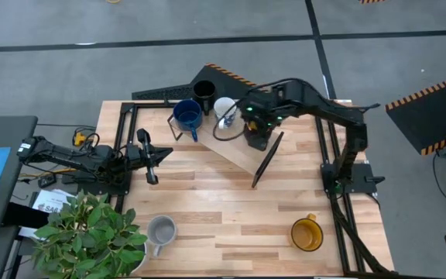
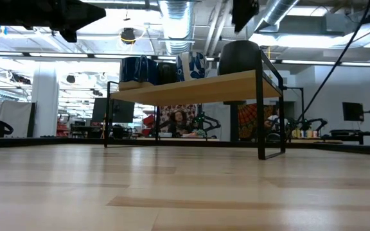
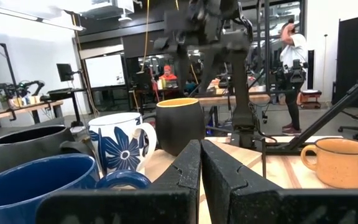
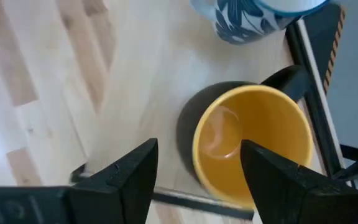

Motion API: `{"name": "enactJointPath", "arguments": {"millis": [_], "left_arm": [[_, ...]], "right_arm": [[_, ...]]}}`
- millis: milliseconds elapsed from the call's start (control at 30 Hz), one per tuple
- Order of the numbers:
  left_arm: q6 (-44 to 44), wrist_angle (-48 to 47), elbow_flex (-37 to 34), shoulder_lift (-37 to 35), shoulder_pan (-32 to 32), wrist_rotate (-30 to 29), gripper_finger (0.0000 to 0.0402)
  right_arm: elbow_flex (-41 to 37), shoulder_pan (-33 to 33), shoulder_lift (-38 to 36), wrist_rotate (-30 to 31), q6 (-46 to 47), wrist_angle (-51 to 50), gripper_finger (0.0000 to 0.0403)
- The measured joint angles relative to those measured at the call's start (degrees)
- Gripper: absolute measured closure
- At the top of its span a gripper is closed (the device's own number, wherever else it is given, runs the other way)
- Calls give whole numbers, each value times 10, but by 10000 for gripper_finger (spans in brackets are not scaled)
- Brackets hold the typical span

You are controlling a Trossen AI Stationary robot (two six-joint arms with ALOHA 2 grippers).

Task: Place coffee mugs
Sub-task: Put the yellow mug on the shelf

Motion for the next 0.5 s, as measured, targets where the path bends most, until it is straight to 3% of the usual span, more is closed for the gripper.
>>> {"name": "enactJointPath", "arguments": {"millis": [133, 500], "left_arm": [[-3, -10, 0, 0, 0, 0, 402], [-19, -13, 0, 0, 0, 0, 401]], "right_arm": [[0, 27, -44, 9, 17, 0, 148], [0, 173, -121, 164, 103, 0, 148]]}}
